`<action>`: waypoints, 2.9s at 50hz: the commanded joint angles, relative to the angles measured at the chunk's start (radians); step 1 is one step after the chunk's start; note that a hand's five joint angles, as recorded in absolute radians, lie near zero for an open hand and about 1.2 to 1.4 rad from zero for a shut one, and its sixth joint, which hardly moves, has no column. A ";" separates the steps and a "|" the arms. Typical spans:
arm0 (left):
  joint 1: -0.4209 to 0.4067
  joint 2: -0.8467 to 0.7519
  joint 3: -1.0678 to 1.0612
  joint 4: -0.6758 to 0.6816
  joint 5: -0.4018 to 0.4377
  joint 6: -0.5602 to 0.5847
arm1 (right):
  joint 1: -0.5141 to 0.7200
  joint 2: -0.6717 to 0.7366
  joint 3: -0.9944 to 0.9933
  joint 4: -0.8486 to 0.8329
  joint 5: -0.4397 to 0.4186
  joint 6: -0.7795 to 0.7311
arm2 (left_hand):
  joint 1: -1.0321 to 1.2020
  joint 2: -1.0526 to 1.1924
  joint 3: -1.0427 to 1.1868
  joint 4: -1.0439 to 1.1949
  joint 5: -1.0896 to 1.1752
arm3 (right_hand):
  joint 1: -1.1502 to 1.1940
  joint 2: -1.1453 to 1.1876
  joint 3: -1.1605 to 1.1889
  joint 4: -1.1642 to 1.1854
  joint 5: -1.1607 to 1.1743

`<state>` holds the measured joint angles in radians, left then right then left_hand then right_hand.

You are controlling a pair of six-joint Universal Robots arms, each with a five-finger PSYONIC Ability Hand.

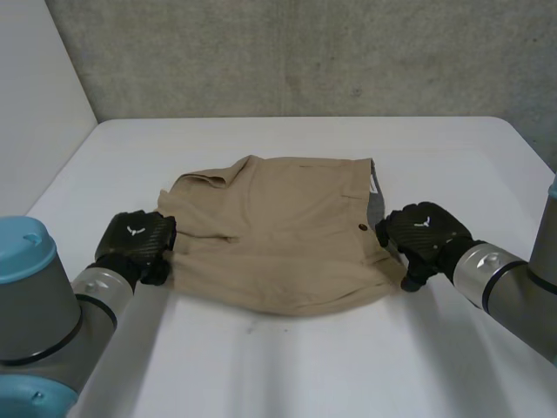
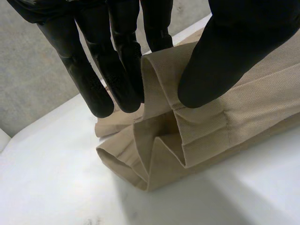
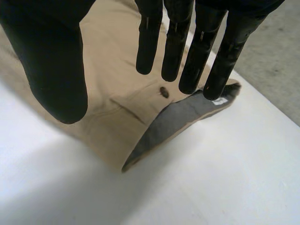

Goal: Fold the shorts.

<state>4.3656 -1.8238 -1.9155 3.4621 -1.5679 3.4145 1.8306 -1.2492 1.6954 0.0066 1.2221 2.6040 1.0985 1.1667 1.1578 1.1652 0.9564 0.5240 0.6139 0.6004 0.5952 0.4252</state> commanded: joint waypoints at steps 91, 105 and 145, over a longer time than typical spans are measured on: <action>-0.006 0.039 0.295 -0.224 0.132 0.177 | -0.114 0.088 -0.299 0.457 -0.026 -0.179 | 0.298 0.230 0.238 0.231 0.265 | 0.872 0.782 0.796 0.801 0.797; -0.046 -0.538 0.863 -0.190 0.078 0.282 | 0.013 0.336 -0.554 0.185 0.174 -0.035 | 0.298 0.230 0.238 0.231 0.265 | 0.872 0.782 0.796 0.801 0.797; -0.146 -0.313 0.589 0.241 0.066 0.313 | 0.079 0.038 -0.344 -0.188 0.350 0.087 | -0.920 -0.988 -0.980 -0.987 -0.953 | -0.350 -0.439 -0.426 -0.421 -0.425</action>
<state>4.2552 -2.3677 -1.1197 3.7128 -1.4728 3.7413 1.9143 -1.0249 1.2202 -0.2390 1.6339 2.5972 0.1961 0.1975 0.2095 0.2022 0.0437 0.1974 0.2155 0.2083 0.2275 0.0592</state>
